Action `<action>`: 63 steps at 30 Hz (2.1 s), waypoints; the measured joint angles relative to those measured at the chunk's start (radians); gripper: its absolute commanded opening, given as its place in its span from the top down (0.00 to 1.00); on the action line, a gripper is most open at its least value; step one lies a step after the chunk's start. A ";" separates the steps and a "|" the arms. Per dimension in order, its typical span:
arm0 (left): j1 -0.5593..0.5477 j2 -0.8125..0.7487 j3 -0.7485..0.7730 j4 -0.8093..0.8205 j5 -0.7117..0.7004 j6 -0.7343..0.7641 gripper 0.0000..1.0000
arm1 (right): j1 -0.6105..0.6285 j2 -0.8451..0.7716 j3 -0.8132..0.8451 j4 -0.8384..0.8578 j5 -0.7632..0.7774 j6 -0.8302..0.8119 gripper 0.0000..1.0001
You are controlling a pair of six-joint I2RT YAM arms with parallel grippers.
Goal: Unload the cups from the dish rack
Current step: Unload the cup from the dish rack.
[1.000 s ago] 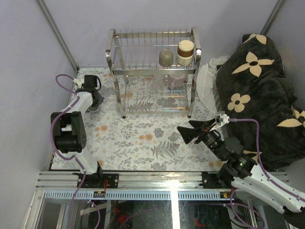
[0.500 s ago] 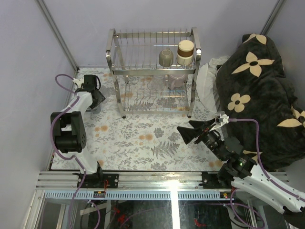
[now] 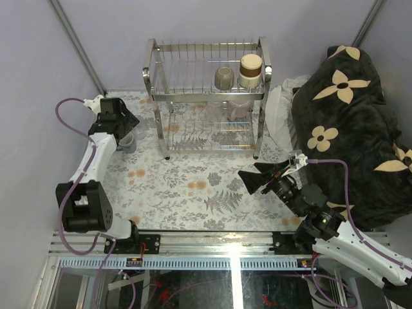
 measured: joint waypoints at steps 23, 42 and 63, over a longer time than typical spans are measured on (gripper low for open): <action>-0.161 -0.743 -0.407 0.001 0.130 -0.174 0.29 | 0.000 0.442 0.093 0.057 0.031 -0.066 0.09; -0.400 -0.885 -0.564 0.023 0.132 -0.184 0.26 | 0.008 1.159 0.620 0.035 0.270 -0.077 0.12; -0.455 -0.897 -0.578 0.047 0.132 -0.186 0.25 | -0.077 1.469 0.798 0.005 0.378 -0.097 0.10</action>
